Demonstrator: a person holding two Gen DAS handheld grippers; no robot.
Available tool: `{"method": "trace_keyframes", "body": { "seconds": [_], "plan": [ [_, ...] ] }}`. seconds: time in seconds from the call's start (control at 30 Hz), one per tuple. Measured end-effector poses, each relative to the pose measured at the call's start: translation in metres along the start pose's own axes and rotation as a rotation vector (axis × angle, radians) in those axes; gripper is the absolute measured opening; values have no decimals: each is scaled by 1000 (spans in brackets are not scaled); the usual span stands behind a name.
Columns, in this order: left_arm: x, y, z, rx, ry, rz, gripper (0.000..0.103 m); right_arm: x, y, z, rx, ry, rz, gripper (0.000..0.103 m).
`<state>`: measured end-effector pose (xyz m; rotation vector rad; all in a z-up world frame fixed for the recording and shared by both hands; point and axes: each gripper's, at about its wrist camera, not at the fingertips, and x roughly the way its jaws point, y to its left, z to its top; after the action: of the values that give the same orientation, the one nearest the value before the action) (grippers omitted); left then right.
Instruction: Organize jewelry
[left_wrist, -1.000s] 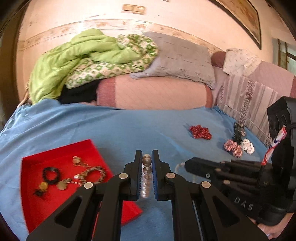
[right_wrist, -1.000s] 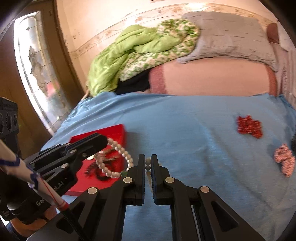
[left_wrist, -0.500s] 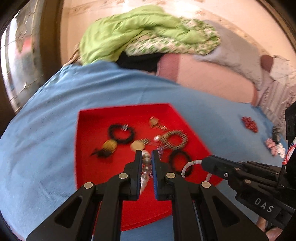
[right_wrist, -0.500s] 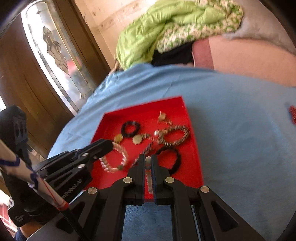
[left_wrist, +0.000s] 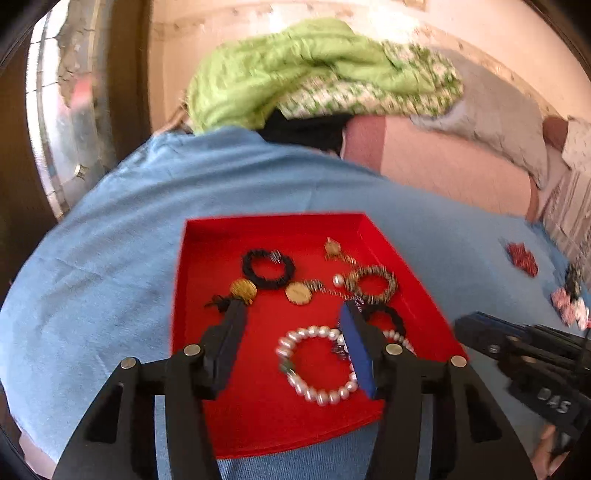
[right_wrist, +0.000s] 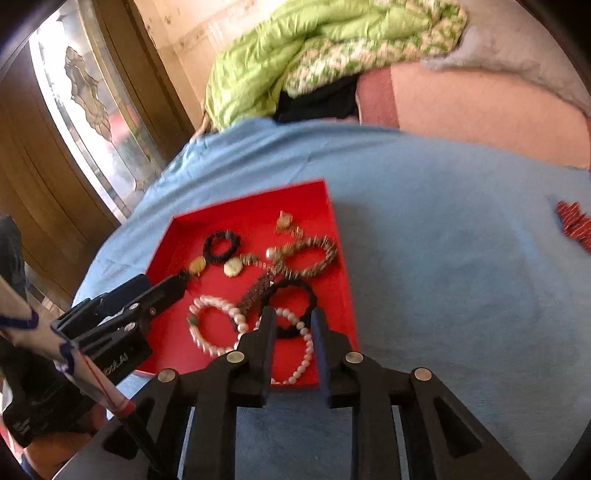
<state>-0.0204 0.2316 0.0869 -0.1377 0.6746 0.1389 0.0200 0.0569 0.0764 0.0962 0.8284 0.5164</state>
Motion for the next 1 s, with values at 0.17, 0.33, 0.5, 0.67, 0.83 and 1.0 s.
{"method": "trace_keyframes", "body": {
  "seconds": [0.17, 0.33, 0.5, 0.67, 0.83, 1.0],
  "plan": [
    [-49, 0, -6, -39, -89, 107, 86, -50, 17, -13, -125, -80, -98, 49],
    [-105, 0, -28, -55, -175, 182, 94, -101, 42, -53, -287, -179, -174, 73],
    [-129, -4, -63, -22, -161, 260, 100, -126, 49, -76, -297, -201, -146, 81],
    [-139, -6, -75, -15, -161, 259, 100, -135, 54, -79, -303, -218, -137, 81],
    [-142, -7, -80, -37, -163, 285, 101, -141, 60, -84, -310, -214, -129, 82],
    [-139, -10, -81, -26, -144, 296, 101, -143, 64, -88, -322, -204, -132, 82]
  ]
}}
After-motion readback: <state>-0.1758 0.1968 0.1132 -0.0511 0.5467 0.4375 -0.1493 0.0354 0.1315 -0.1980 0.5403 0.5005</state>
